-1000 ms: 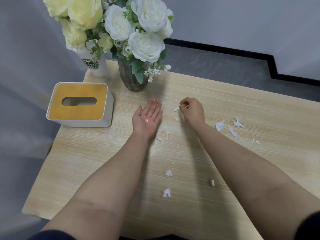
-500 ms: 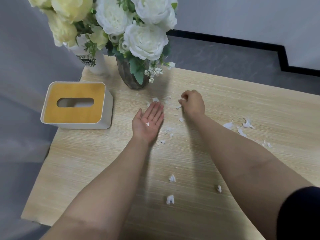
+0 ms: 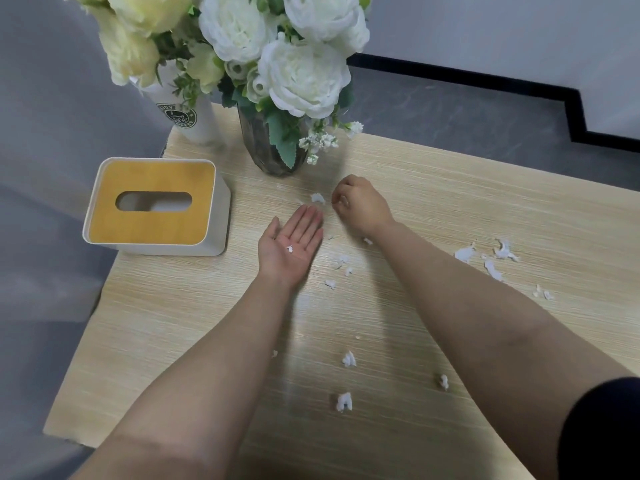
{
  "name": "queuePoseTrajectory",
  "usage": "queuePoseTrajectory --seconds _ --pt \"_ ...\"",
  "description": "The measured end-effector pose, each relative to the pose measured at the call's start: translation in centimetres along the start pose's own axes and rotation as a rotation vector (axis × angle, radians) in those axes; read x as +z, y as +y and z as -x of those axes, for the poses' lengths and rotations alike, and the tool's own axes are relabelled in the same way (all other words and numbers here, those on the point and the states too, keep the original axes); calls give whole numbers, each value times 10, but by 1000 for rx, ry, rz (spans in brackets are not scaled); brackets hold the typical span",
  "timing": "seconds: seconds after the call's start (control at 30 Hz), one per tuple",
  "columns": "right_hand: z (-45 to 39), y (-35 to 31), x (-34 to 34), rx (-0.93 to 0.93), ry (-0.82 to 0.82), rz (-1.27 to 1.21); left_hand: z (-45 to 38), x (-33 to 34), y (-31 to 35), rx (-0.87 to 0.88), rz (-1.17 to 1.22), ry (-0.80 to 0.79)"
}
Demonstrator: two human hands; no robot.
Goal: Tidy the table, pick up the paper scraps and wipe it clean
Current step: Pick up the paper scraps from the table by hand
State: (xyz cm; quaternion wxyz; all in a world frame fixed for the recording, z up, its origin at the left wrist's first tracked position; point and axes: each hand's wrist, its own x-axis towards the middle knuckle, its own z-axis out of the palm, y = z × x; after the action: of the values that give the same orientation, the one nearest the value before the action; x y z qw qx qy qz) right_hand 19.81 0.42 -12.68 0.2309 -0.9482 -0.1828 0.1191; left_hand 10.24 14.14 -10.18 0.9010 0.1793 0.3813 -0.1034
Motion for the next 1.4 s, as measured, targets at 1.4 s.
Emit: queuePoseTrajectory --seconds 1.4 --pt "110 -81 -44 -37 158 -473 40 24 -29 -27 105 -167"
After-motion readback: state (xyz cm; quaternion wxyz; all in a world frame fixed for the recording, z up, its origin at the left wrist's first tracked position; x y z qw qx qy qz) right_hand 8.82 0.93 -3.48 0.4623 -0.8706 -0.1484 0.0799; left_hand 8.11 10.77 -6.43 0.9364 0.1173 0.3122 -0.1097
